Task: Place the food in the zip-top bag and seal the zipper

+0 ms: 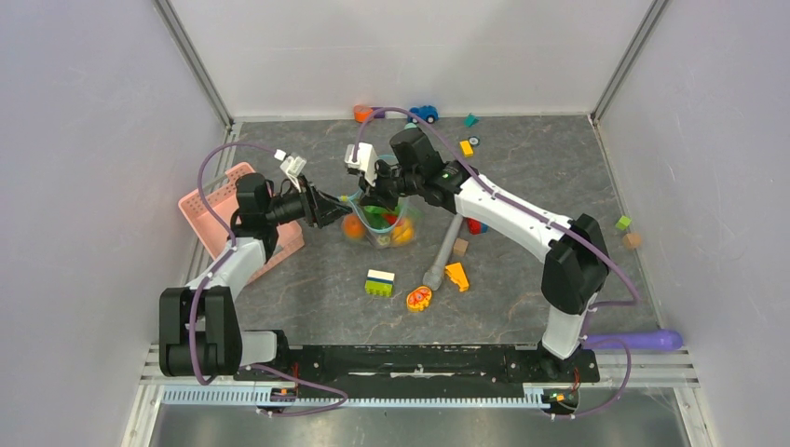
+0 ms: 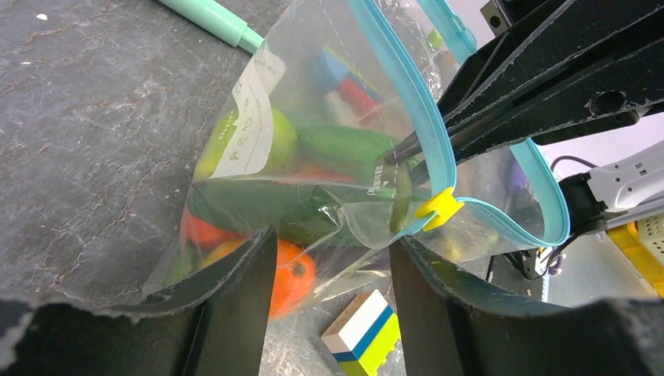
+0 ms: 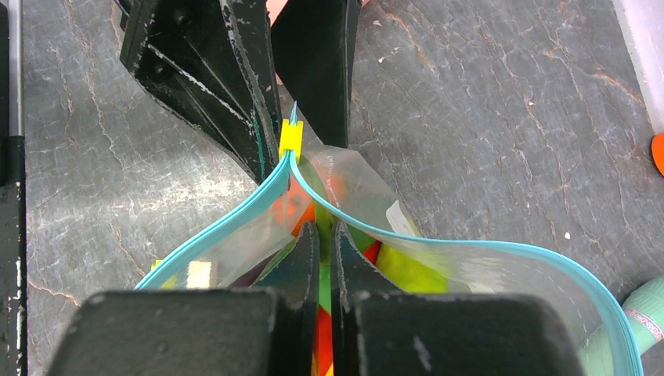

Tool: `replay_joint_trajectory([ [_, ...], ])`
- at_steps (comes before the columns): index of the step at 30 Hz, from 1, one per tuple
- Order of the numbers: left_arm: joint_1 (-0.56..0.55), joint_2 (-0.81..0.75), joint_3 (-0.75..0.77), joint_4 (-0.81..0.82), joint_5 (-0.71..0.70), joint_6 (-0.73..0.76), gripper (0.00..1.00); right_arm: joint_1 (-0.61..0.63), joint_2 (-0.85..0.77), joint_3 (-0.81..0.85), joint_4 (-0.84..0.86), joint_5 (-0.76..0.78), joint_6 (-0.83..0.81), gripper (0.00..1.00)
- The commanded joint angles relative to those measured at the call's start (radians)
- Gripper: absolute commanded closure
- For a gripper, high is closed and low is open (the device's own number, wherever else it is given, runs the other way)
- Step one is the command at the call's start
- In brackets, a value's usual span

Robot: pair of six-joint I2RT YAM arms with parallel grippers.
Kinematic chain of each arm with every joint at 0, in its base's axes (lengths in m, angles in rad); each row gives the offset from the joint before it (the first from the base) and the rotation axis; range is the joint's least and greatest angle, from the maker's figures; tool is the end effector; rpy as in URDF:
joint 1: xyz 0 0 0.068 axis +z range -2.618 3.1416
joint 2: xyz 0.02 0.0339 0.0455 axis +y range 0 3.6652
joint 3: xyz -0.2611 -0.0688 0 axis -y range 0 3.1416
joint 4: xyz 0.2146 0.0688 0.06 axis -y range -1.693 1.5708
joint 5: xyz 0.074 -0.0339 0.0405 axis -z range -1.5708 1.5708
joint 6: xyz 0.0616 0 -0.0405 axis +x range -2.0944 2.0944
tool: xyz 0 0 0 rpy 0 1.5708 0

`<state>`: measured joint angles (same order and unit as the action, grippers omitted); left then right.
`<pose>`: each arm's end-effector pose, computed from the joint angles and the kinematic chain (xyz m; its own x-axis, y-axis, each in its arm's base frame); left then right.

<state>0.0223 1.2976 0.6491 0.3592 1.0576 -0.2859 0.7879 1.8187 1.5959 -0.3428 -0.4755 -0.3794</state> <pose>0.2579 -0.0479 0.2534 -0.5060 -0.1498 -0.8494 0.7099 0.4870 -0.5087 0.2730 0.3143 0.3087 -0.0167 -0.4837 -0.8751 -0.9786 0.1873 -0.0848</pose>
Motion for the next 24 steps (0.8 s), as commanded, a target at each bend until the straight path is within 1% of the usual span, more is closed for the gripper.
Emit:
replay_joint_trajectory([
  [1,0.005,-0.005,0.051,0.058,0.024,0.024,0.39,-0.004,0.051,0.021,-0.143,-0.010,-0.020,1.00],
  [4,0.004,-0.012,0.050,0.062,0.023,0.025,0.35,-0.003,0.052,0.025,-0.157,-0.008,-0.026,1.00],
  [9,0.005,-0.006,0.049,0.129,0.045,-0.013,0.35,-0.003,0.044,0.031,-0.176,-0.023,-0.028,1.00],
  [12,0.004,0.002,0.053,0.156,0.074,-0.027,0.36,-0.002,0.046,0.056,-0.197,-0.056,0.000,1.00],
  [14,0.003,0.007,0.059,0.160,0.082,-0.029,0.40,-0.003,0.051,0.077,-0.216,-0.084,0.013,1.00],
  [16,0.003,0.015,0.064,0.177,0.094,-0.038,0.46,-0.004,0.055,0.091,-0.229,-0.107,0.020,1.00],
  [18,0.003,0.018,0.063,0.203,0.102,-0.055,0.50,-0.003,0.054,0.094,-0.234,-0.119,0.019,1.00],
  [24,-0.009,0.019,0.044,0.303,0.133,-0.112,0.51,-0.003,0.070,0.110,-0.249,-0.131,0.039,1.00],
])
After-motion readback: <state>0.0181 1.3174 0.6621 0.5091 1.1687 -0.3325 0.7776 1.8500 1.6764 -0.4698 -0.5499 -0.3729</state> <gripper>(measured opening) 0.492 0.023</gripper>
